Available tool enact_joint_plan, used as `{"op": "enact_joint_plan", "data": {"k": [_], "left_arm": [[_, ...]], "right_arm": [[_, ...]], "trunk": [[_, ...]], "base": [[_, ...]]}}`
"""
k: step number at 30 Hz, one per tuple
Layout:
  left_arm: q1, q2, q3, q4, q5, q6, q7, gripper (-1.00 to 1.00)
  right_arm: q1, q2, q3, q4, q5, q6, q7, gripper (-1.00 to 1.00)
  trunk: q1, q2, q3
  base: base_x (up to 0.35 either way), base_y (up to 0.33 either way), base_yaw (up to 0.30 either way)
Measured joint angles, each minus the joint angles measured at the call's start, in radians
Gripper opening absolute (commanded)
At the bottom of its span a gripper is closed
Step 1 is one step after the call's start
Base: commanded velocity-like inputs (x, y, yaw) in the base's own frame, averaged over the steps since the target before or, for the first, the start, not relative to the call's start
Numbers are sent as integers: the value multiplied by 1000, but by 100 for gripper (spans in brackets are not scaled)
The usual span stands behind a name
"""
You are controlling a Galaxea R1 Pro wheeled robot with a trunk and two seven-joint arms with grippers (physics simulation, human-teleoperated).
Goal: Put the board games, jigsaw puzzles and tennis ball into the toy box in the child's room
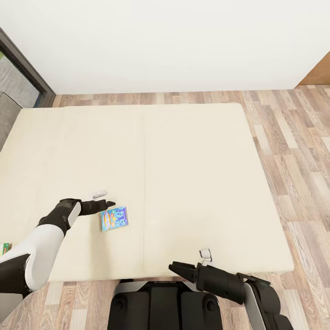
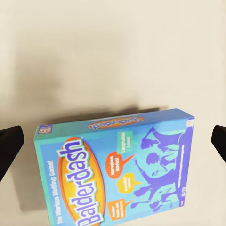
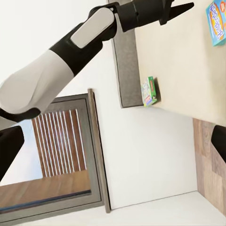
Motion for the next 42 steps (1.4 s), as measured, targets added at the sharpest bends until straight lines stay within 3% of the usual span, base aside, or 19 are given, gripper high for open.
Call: {"op": "enact_joint_plan", "data": {"k": [42], "left_arm": [[0, -1, -3, 4, -4, 9, 14, 100]], "right_arm": [[0, 0, 4, 0, 0, 0, -11, 100]], "trunk": [[0, 0, 0]], "base": [[0, 0, 0]]}}
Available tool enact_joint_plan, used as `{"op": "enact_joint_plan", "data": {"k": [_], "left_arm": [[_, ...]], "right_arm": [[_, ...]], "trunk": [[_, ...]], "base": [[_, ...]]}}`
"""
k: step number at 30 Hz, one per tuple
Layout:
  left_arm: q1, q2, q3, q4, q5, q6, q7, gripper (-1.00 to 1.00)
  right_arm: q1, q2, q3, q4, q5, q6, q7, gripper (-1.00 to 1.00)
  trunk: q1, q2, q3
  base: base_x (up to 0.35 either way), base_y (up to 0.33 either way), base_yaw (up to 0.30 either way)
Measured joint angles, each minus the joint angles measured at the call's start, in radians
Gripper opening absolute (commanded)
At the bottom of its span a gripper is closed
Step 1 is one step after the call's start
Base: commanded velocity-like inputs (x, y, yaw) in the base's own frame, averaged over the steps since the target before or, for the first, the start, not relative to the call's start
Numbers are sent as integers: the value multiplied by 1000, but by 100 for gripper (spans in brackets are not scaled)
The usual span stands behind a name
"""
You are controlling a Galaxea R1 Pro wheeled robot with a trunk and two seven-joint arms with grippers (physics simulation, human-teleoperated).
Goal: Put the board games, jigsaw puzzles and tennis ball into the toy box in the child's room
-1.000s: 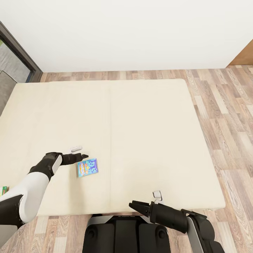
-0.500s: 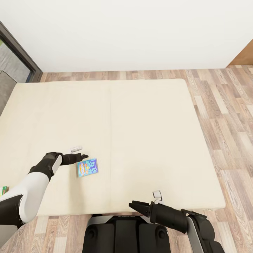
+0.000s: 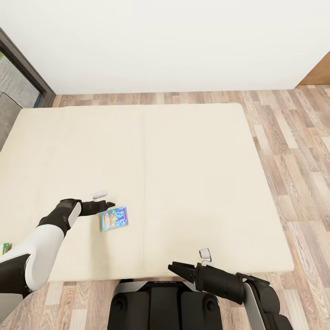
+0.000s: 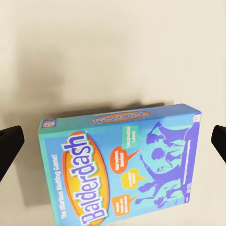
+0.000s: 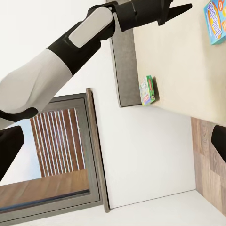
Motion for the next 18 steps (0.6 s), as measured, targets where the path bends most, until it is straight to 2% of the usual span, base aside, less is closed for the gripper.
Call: {"op": "enact_joint_plan", "data": {"k": [18], "left_arm": [[0, -6, 0, 5, -3, 1, 25, 100]], "right_arm": [[0, 0, 0, 0, 0, 1, 0, 100]], "trunk": [[0, 0, -9]], "base": [[0, 0, 0]]}}
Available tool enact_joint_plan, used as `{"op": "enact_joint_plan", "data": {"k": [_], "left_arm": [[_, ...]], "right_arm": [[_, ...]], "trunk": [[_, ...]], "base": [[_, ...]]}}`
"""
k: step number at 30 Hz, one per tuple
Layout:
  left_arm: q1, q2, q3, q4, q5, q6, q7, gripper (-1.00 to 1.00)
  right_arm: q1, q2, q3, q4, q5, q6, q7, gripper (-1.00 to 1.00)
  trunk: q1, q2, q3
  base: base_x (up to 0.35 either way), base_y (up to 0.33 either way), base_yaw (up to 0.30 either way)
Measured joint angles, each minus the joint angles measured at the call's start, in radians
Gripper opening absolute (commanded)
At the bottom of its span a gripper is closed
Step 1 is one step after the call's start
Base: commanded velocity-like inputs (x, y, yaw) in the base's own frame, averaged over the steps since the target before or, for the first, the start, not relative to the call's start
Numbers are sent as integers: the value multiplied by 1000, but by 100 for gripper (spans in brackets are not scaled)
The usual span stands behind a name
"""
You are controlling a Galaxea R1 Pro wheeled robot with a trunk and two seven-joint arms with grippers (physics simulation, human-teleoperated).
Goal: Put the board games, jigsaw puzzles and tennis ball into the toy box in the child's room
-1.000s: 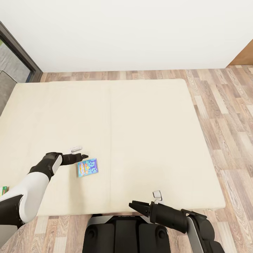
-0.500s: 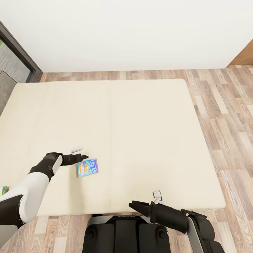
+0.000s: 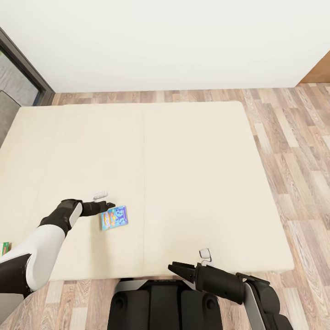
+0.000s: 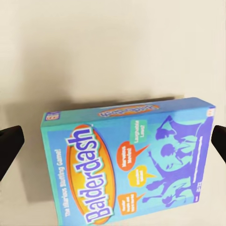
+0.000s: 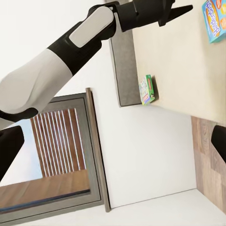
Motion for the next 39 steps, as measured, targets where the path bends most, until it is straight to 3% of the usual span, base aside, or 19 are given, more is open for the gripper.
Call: {"op": "enact_joint_plan", "data": {"k": [14, 39], "left_arm": [[1, -2, 0, 2, 0, 0, 6, 100], [1, -1, 1, 15, 1, -1, 6, 100]], "right_arm": [[-1, 0, 0, 0, -1, 1, 0, 100], [0, 0, 0, 0, 0, 0, 0, 100]], "trunk": [[0, 0, -19], [0, 0, -21]], "base": [[0, 0, 0], [0, 0, 0]]}}
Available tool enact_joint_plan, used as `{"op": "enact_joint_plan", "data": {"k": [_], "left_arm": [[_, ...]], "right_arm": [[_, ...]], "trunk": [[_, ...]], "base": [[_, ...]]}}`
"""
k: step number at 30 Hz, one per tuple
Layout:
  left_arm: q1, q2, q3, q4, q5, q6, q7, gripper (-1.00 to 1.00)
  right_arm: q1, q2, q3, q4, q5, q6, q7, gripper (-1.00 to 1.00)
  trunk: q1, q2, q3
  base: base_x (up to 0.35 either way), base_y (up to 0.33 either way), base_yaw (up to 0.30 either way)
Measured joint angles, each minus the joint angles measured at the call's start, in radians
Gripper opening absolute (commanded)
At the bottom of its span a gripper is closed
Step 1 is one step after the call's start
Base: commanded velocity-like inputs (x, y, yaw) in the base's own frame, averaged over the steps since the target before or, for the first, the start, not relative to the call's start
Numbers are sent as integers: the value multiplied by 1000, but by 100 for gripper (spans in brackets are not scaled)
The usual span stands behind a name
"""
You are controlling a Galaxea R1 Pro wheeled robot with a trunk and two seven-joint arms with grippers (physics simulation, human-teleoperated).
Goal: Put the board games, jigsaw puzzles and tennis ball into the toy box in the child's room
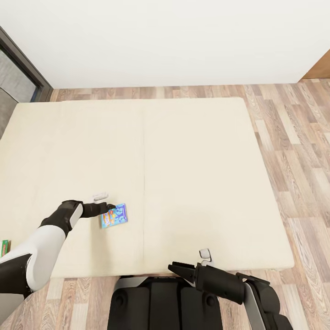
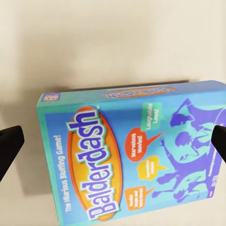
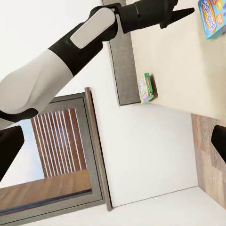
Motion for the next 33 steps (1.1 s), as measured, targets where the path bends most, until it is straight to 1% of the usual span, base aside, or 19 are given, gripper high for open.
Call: {"op": "enact_joint_plan", "data": {"k": [9, 16, 19, 23, 26, 33], "left_arm": [[0, 8, 2, 1, 3, 1, -7, 100], [1, 29, 5, 2, 7, -1, -18, 100], [3, 44, 6, 2, 8, -3, -25, 100], [5, 62, 7, 2, 10, -4, -50, 100], [6, 68, 7, 2, 10, -5, -78, 100], [6, 69, 4, 2, 9, -5, -104, 100]], "right_arm": [[0, 0, 0, 0, -1, 0, 0, 100], [0, 0, 0, 0, -1, 0, 0, 100], [0, 0, 0, 0, -1, 0, 0, 100], [0, 0, 0, 0, -1, 0, 0, 100], [0, 0, 0, 0, -1, 0, 0, 100], [0, 0, 0, 0, 0, 0, 0, 100]], "trunk": [[0, 0, 0], [0, 0, 0], [0, 0, 0], [0, 0, 0], [0, 0, 0], [0, 0, 0]], "base": [[0, 0, 0], [0, 0, 0], [0, 0, 0], [0, 0, 0], [0, 0, 0], [0, 0, 0]]}}
